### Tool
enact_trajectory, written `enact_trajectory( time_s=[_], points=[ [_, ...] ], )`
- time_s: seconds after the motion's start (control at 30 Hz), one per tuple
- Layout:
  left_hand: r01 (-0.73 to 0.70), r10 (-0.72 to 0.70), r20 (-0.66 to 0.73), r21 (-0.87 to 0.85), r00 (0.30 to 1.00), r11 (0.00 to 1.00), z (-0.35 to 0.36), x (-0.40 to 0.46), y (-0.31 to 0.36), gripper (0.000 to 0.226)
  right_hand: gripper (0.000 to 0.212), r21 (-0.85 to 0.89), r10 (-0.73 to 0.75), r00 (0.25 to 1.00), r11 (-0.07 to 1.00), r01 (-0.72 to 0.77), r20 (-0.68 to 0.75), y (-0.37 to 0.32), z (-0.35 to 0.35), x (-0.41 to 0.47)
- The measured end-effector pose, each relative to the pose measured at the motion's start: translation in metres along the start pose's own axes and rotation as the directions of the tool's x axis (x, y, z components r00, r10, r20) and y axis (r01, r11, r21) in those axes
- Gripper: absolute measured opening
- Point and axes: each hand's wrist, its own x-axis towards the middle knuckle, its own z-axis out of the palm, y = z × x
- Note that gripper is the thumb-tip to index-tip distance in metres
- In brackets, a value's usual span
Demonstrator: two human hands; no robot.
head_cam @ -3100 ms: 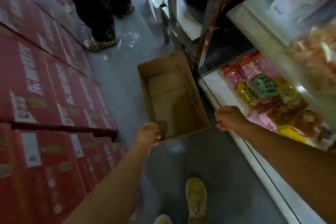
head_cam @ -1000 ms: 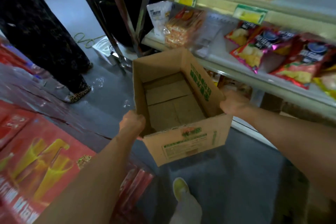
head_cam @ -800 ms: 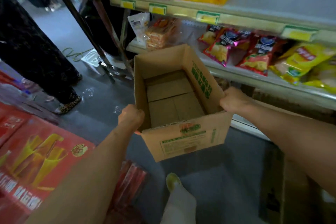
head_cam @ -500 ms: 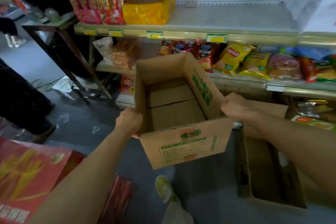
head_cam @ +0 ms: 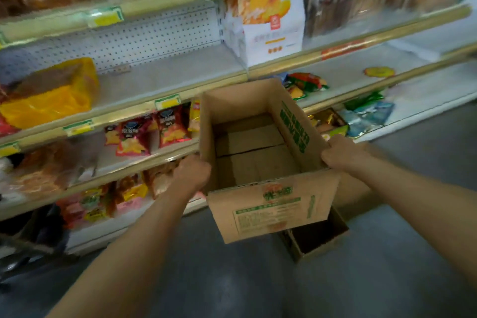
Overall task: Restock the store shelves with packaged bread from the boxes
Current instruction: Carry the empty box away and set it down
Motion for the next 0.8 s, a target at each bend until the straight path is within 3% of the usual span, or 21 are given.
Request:
enact_trajectory(
  time_s=[0.2,0.27,0.37,0.5,0.8],
  points=[
    [-0.298,0.275,0.171,0.13,0.946,0.946,0.051,-0.002,0.096,0.02,0.031,0.154,0.207,0.968,0.971,-0.185,-0.143,0.089,-0.042,-0.022],
    [-0.354,0.328,0.176,0.147,0.928,0.924,0.074,-0.015,0.128,0.025,0.012,0.171,0.291,0.942,0.95,-0.263,-0.168,0.121,-0.057,-0.037],
    [-0.437,0.399,0.237,0.133,0.886,0.89,0.114,-0.035,0.177,0.013,0.009,0.221,0.428,0.876,0.897,-0.383,-0.221,0.168,-0.08,-0.059],
    [-0.547,0.479,0.335,0.146,0.811,0.824,0.183,-0.062,0.242,0.013,0.016,0.3,0.547,0.795,0.829,-0.471,-0.263,0.246,-0.112,-0.084],
    [-0.754,0.673,0.438,0.019,0.597,0.657,0.371,-0.163,0.391,0.025,0.019,0.384,0.712,0.593,0.702,-0.599,-0.377,0.446,-0.195,-0.132]
  ],
)
